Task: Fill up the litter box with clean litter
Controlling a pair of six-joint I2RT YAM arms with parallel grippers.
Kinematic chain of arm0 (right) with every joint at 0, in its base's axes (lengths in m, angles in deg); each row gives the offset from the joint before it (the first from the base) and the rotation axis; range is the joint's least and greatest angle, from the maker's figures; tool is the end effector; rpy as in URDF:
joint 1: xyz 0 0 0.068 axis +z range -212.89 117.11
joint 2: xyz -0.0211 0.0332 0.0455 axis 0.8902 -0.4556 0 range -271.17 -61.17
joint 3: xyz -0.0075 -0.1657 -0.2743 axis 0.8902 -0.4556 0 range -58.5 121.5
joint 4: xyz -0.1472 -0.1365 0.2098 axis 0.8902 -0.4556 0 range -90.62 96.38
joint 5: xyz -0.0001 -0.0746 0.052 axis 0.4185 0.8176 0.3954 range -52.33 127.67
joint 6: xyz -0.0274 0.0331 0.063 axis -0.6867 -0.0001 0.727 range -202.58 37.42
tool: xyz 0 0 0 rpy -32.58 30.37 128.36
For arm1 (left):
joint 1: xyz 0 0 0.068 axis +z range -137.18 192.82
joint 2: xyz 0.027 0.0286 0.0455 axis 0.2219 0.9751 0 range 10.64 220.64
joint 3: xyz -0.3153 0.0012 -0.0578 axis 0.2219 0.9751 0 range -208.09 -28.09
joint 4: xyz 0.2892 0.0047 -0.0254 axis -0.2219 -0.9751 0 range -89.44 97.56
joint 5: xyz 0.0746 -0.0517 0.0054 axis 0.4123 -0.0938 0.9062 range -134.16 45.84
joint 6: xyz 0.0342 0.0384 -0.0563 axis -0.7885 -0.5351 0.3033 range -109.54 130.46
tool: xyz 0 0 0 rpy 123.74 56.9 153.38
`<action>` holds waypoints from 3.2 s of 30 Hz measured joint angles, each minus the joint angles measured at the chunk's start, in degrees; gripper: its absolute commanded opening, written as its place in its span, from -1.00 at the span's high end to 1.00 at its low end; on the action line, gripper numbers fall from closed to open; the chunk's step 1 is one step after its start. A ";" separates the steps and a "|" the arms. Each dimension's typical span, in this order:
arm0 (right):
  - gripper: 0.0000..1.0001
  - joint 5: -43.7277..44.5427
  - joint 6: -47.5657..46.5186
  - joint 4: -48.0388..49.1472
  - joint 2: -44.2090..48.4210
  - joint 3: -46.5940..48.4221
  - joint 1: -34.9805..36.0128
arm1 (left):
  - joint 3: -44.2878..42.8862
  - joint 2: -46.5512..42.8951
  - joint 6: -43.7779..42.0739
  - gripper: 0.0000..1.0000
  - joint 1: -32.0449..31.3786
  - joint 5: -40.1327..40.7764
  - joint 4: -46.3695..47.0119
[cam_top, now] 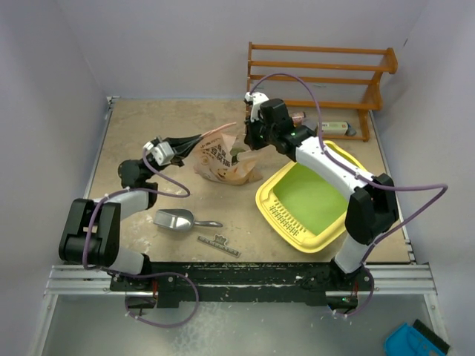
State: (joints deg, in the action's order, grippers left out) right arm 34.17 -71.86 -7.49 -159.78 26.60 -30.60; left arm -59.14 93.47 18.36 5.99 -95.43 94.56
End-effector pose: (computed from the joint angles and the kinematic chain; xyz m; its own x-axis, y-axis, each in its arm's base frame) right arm 0.3967 0.2554 0.3533 -0.4896 -0.0899 -0.8673 -0.4968 0.8462 0.1928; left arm 0.2841 -0.0848 0.3107 0.4699 -0.1430 -0.8710 0.7793 0.5307 0.3333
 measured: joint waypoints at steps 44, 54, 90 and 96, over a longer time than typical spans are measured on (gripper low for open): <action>0.20 -5.16 -2.16 -3.85 8.39 -1.18 -2.73 | -4.09 -8.63 -2.12 0.02 2.73 12.07 -25.81; 0.20 -5.16 -2.23 -3.93 12.90 -3.61 -2.73 | -7.96 -11.69 -8.17 -0.06 4.20 2.14 -42.82; 0.41 -16.63 -4.13 -8.09 2.45 3.85 -2.73 | -10.71 -1.49 -14.16 0.34 4.22 0.28 -43.43; 0.46 -18.53 -3.61 -7.65 2.23 4.96 -2.73 | -10.71 1.18 -11.02 1.00 4.22 -2.54 -36.24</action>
State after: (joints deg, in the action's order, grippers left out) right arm 15.63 -75.47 -15.14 -157.55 31.56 -33.33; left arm -69.85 94.65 7.35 10.21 -97.96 58.32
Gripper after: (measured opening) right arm 0.274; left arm 0.113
